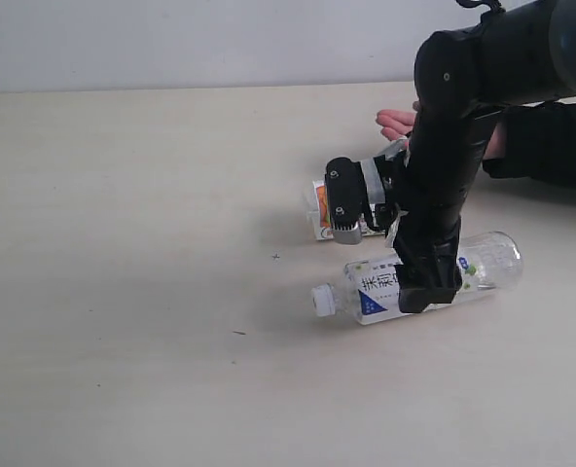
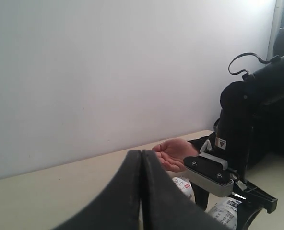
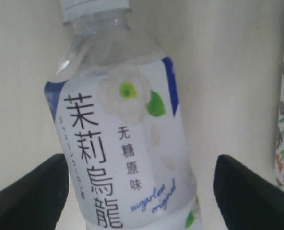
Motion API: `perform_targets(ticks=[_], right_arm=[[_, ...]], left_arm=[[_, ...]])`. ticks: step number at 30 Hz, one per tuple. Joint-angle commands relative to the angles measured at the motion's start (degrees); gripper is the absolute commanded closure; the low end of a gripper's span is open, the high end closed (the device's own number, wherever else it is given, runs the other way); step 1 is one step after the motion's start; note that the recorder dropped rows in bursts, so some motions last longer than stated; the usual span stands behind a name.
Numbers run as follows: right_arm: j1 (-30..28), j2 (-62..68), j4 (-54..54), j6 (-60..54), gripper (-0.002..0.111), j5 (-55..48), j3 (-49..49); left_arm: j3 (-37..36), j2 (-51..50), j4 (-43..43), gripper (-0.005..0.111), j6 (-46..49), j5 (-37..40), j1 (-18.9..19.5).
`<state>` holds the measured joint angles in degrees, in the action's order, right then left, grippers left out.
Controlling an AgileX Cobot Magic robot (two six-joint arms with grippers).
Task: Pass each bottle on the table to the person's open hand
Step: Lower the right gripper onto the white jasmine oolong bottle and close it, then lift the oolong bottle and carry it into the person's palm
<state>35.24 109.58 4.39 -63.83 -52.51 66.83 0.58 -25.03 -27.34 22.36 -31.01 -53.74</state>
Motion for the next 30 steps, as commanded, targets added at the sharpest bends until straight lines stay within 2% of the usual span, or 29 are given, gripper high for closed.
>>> perform_targets(ticks=[1,13,16,18,25,30], right_arm=[[0.07,0.13,-0.32,0.00,0.031,2.04,-0.87],[0.07,2.47,-0.32,-0.56,0.033,3.13,-0.87],[0.07,2.83,-0.32,-0.56,0.044,3.13,-0.87],[0.07,2.83,-0.21,-0.56,0.056,3.13,-0.87],[0.07,0.96,0.45,-0.56,0.109,-4.03,-0.65],[0.07,-3.43,1.61,0.43,0.108,-8.81,-0.65]], left_arm=[[-0.17,0.41,-0.28,0.107,-0.07,-0.62,0.10],[-0.17,0.41,-0.28,0.107,-0.07,-0.62,0.10],[-0.17,0.41,-0.28,0.107,-0.07,-0.62,0.10],[-0.17,0.41,-0.28,0.107,-0.07,-0.62,0.10],[-0.17,0.41,-0.28,0.107,-0.07,-0.62,0.10],[-0.17,0.41,-0.28,0.107,-0.07,-0.62,0.10]])
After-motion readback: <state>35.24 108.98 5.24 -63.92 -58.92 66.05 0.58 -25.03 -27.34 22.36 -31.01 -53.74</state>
